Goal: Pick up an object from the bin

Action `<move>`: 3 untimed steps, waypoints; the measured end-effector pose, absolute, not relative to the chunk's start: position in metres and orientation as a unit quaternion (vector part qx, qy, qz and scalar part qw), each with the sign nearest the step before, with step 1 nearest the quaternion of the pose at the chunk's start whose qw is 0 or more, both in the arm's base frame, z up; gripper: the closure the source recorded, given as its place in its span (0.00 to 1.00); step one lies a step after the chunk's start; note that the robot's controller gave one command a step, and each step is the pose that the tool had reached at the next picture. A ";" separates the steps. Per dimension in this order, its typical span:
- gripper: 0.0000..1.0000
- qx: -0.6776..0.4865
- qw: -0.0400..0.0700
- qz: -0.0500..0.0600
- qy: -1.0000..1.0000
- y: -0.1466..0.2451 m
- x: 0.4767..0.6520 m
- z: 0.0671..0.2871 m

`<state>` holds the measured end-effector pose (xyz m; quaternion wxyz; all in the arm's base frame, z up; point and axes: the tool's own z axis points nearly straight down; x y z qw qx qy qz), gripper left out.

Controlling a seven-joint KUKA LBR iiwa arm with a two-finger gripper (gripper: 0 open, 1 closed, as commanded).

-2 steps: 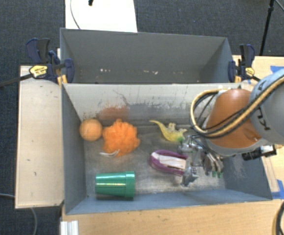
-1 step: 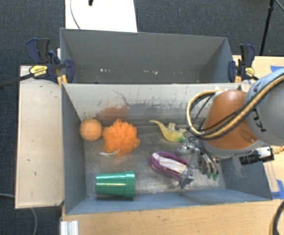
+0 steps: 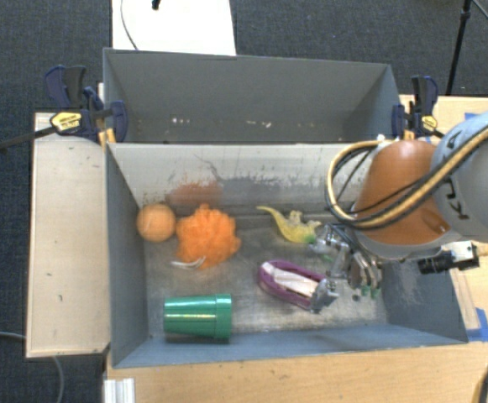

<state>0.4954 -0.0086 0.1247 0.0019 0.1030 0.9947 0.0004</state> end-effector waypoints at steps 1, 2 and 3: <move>0.00 0.129 0.004 0.000 0.992 0.008 0.484 0.070; 1.00 0.137 0.002 0.002 0.991 0.001 0.497 0.074; 1.00 0.137 0.002 0.002 0.991 0.001 0.497 0.074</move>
Offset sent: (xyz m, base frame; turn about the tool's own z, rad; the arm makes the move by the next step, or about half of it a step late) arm -0.0010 0.0075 -0.0547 0.0717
